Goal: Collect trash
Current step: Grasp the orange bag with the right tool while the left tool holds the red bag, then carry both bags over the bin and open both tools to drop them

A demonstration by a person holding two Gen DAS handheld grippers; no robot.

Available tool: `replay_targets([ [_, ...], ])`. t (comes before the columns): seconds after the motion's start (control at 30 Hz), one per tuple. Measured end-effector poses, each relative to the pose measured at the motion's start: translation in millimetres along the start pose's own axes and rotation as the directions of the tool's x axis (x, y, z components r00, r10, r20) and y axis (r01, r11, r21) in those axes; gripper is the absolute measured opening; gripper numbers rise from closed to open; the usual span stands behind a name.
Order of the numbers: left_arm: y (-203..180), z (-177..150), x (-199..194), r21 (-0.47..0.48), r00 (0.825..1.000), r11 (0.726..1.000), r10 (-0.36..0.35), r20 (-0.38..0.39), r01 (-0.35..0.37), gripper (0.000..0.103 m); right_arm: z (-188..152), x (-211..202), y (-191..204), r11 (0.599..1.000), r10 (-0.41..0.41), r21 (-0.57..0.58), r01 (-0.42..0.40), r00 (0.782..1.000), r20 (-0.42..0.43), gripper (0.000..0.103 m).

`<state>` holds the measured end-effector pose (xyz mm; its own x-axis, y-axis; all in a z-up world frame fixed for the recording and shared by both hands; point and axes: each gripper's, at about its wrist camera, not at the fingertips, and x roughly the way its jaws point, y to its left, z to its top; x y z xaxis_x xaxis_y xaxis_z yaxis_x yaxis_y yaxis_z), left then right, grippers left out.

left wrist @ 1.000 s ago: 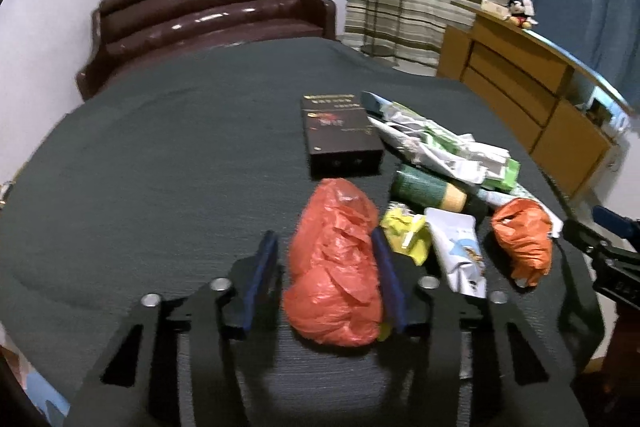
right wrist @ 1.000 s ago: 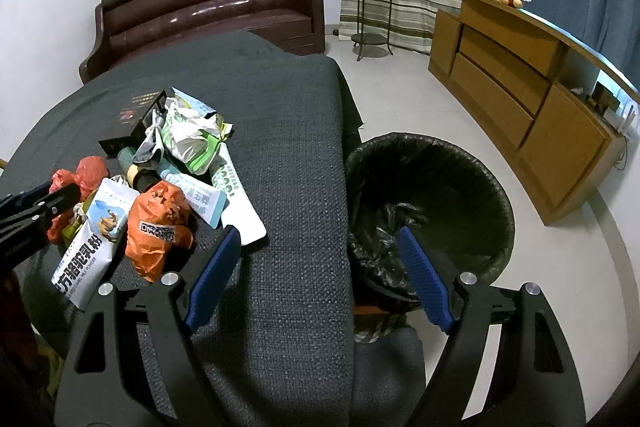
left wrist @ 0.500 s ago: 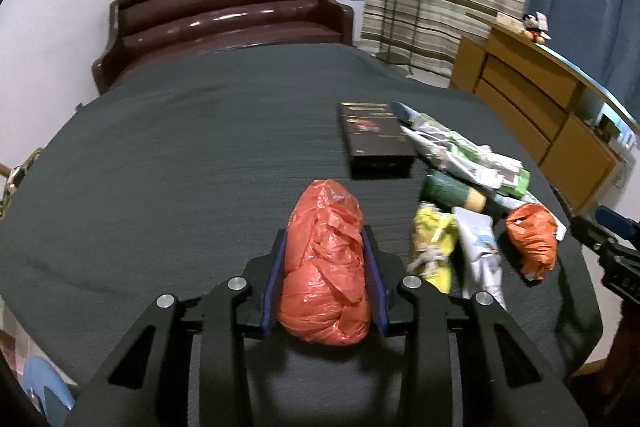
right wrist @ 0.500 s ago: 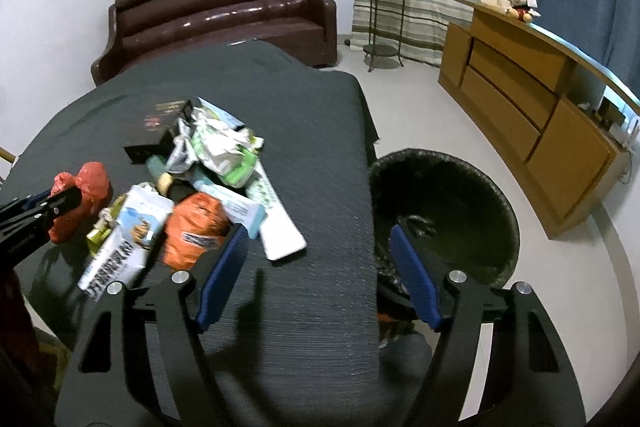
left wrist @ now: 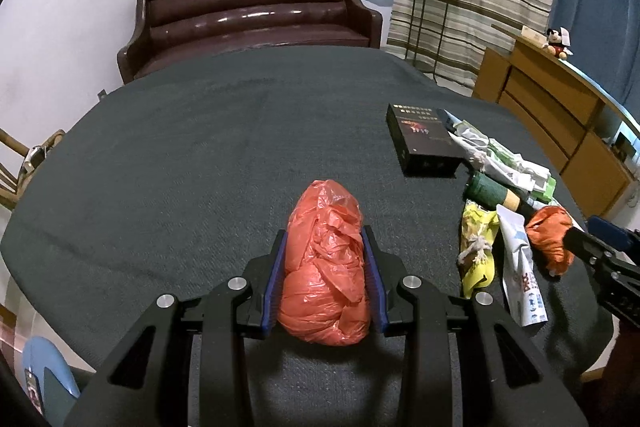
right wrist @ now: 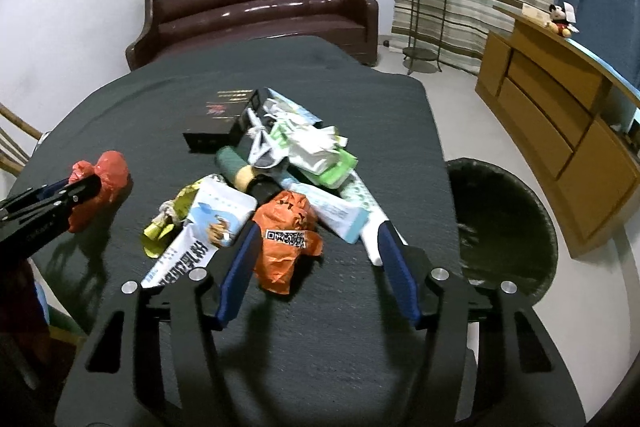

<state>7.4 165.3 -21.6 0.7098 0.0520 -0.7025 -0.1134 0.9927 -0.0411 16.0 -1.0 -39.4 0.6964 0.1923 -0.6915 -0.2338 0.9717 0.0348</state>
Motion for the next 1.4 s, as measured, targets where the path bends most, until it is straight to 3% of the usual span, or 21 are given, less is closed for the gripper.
replay_targets([
  [0.27, 3, -4, 3, -0.010, 1.000, 1.000, -0.022, -0.009, 0.021, 0.036, -1, 4, 12, 0.998, 0.056, -0.018, -0.057, 0.998, -0.029, 0.042],
  [0.6, 6, -5, 3, -0.013, 1.000, 1.000, -0.017, -0.001, 0.017, 0.036, -3, 11, 19, 0.997, 0.068, -0.022, -0.070, 0.996, -0.053, 0.042],
  [0.7, 4, -6, 2, -0.014, 1.000, 1.000, -0.016, 0.000, 0.016, 0.036, -4, 16, 20, 0.997, 0.071, -0.025, -0.073, 0.995, -0.064, 0.037],
  [0.97, -6, -5, -5, -0.014, 0.999, 0.999, -0.042, 0.015, 0.042, 0.036, -5, 6, 19, 0.997, 0.073, -0.030, -0.074, 0.997, -0.035, 0.033],
  [1.17, -30, 4, -19, 0.008, 0.994, 0.995, -0.096, 0.059, 0.096, 0.036, 0, -17, -2, 0.999, 0.050, -0.006, -0.050, 0.998, 0.022, 0.033],
  [1.4, -79, 18, -23, 0.061, 0.980, 0.983, -0.179, 0.085, 0.174, 0.036, 8, -26, -66, 0.995, -0.068, 0.071, 0.064, 0.996, 0.058, 0.033],
])
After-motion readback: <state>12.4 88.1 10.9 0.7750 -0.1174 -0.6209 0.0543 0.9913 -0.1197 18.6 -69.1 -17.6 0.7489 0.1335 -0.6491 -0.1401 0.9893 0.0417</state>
